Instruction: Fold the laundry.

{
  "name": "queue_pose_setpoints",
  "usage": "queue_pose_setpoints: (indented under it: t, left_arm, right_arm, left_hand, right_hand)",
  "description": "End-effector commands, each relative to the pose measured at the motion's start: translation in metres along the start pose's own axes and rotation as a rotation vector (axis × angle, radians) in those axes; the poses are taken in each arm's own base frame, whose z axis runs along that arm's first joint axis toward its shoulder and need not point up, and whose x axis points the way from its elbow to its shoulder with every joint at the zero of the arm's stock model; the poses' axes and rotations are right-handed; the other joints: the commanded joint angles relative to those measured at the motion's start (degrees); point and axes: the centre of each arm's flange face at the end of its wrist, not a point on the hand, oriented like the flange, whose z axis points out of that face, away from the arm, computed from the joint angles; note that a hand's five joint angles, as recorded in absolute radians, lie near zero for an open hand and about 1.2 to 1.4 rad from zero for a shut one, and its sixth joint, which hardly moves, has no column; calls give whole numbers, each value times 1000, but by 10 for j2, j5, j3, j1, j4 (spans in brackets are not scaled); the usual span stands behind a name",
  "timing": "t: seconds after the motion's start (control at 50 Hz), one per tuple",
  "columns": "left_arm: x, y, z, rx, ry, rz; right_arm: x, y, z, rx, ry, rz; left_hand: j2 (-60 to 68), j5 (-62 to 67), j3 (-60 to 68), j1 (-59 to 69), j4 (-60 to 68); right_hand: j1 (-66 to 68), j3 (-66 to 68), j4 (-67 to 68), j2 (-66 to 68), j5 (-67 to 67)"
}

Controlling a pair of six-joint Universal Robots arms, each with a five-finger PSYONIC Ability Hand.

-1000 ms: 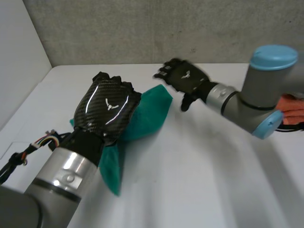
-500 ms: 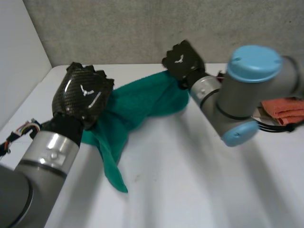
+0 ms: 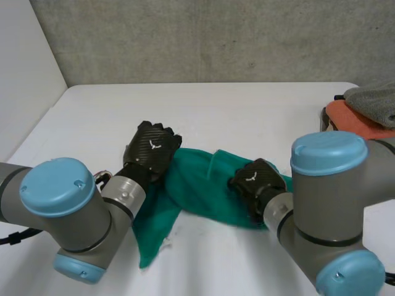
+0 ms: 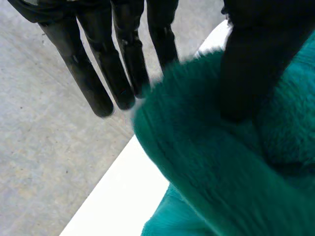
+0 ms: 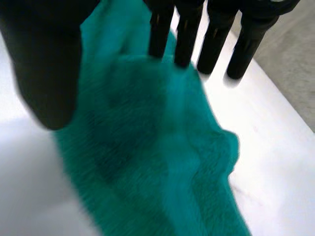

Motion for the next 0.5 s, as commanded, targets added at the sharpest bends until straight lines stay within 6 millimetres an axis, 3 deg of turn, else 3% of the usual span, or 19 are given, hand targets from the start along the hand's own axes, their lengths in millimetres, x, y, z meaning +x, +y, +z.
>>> queue_pose_setpoints:
  t: [0.02, 0.04, 0.12, 0.26, 0.4, 0.5]
  left_arm:
    - [-23, -33, -23, -11, -14, -44]
    - [-28, -41, -30, -18, -12, -87]
    - [-42, -57, -47, -35, -25, -251]
    - [-81, -51, -62, -101, -143, -510]
    - [-96, -16, -71, -248, -230, -709]
    - [-100, 13, -73, -339, -285, -821]
  right_arm:
    - [52, -18, 14, 66, 125, 71]
    - [65, -27, 10, 98, 149, 68]
    - [82, -45, 0, 160, 139, 18]
    - [92, -67, -6, 234, 42, -100]
    - [76, -66, 32, 329, -137, -207]
    - [56, -49, 66, 337, -226, -293]
  left_hand:
    - [-124, -124, -127, -99, -124]
    - [-168, -168, -171, -142, -168]
    - [-244, -244, -246, -218, -244]
    - [-248, -247, -250, -222, -247]
    - [-248, -247, -250, -222, -247]
    - [-237, -237, -240, -211, -237]
  right_hand:
    - [-224, -231, -229, -220, -223]
    - [-224, -231, -229, -220, -223]
    - [-224, -231, -229, -220, -223]
    - [-224, -231, -229, -220, -223]
    - [-211, -218, -216, -208, -210]
    - [-181, -188, -186, -177, -180]
